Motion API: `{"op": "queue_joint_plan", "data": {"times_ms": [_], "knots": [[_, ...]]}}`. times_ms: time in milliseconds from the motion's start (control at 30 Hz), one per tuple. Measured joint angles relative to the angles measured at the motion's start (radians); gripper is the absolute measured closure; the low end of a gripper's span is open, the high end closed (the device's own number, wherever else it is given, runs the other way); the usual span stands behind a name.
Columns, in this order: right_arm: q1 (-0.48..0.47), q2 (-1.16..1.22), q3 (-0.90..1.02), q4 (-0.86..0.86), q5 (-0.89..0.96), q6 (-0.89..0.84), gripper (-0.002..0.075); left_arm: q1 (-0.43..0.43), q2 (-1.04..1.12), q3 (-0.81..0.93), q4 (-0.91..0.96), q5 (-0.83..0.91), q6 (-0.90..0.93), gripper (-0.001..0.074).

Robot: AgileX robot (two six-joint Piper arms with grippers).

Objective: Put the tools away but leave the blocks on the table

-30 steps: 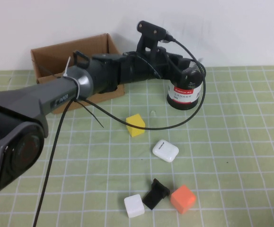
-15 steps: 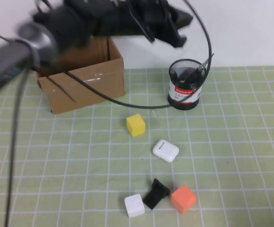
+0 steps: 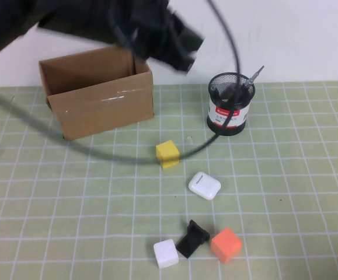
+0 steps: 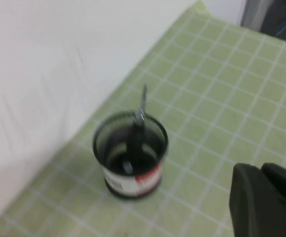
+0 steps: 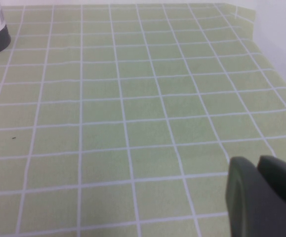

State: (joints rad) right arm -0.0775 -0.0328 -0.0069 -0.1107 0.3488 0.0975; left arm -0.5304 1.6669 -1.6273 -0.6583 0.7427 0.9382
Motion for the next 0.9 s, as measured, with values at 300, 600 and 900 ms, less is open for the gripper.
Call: {"op": "queue_joint_plan", "data": {"times_ms": [300,600,900], "knots": [[0.0,0.0,0.0,0.0,0.0,0.0,0.0732,0.002,-0.385,0.551,-0.114,-0.159,-0.002,0.0736],[0.0,0.0,0.0,0.0,0.0,0.0,0.0732,0.002,-0.728,0.857,-0.15,-0.169,-0.011,0.0737],[0.0,0.0,0.0,0.0,0.0,0.0,0.0732,0.002,-0.823,0.868,-0.153,-0.09,-0.024,0.0738]]}}
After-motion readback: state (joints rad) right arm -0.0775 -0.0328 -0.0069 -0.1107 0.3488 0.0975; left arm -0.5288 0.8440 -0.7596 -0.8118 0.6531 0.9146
